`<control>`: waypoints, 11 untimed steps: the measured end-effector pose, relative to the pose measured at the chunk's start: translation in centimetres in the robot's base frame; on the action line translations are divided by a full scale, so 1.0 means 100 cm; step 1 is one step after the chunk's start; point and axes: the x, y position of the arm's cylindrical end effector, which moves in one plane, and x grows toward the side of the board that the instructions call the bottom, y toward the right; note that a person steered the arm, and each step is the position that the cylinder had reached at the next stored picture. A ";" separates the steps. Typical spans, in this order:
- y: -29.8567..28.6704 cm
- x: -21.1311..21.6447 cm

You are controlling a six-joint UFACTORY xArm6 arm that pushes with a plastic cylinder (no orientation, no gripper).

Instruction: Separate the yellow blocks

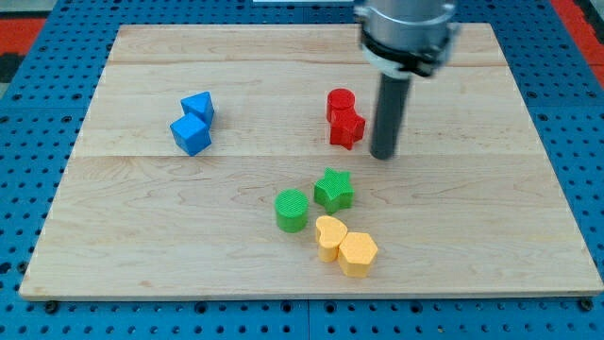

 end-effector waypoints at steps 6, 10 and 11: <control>-0.075 0.154; -0.019 0.130; -0.075 0.144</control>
